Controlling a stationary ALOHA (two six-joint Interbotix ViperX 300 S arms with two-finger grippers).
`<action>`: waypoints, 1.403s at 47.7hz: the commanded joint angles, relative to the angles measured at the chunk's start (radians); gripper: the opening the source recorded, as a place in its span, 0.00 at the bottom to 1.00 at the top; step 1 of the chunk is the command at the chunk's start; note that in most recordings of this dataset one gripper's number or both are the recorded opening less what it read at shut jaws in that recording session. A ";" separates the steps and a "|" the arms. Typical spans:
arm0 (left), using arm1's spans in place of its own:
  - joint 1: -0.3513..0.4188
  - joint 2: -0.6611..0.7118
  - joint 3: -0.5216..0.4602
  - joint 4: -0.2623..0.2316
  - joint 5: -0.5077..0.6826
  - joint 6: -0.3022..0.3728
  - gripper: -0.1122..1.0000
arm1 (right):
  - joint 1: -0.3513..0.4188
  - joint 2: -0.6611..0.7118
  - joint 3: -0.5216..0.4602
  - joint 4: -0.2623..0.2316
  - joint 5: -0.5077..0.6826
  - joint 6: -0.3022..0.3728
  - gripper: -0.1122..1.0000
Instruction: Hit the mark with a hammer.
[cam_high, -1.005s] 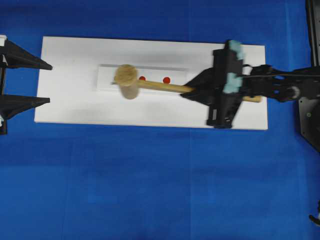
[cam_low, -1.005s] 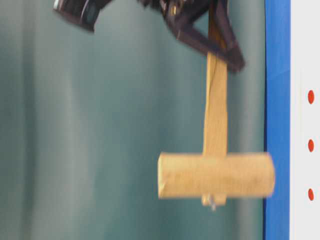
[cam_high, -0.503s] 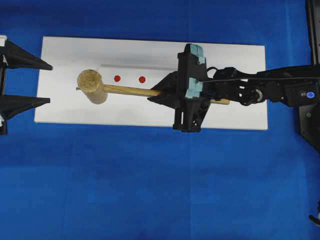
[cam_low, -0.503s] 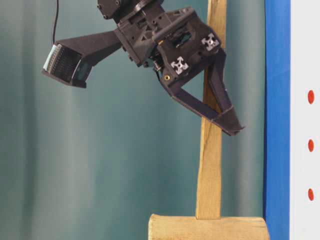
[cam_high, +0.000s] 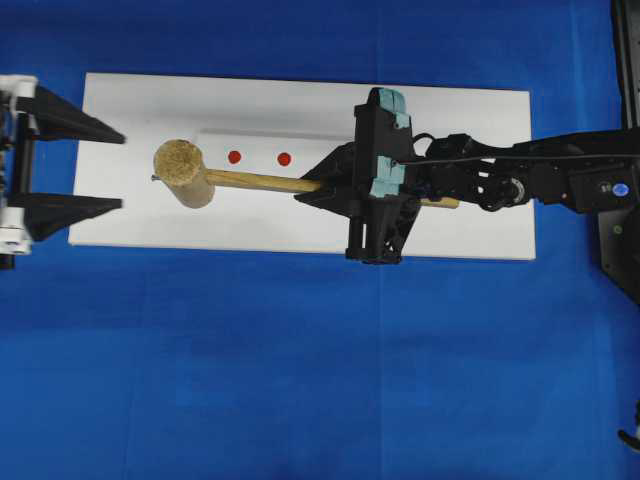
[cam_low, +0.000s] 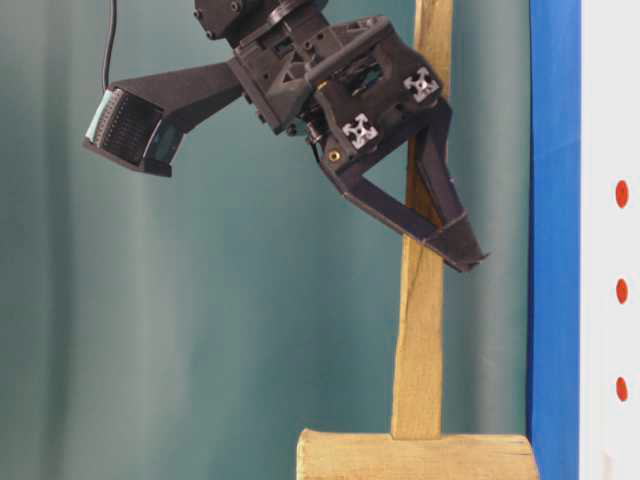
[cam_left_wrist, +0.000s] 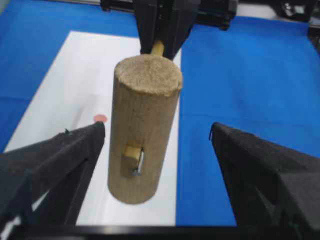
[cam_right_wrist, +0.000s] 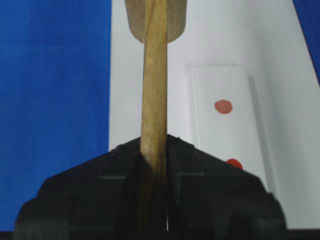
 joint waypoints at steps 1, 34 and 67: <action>0.000 0.072 -0.023 0.006 -0.081 0.005 0.86 | 0.000 -0.017 -0.025 -0.005 -0.005 -0.002 0.11; 0.026 0.360 -0.164 0.006 -0.204 0.074 0.93 | 0.000 -0.017 -0.025 -0.005 -0.012 -0.002 0.11; 0.026 0.391 -0.189 0.006 -0.144 0.074 0.51 | 0.000 -0.017 -0.025 -0.005 -0.012 -0.002 0.11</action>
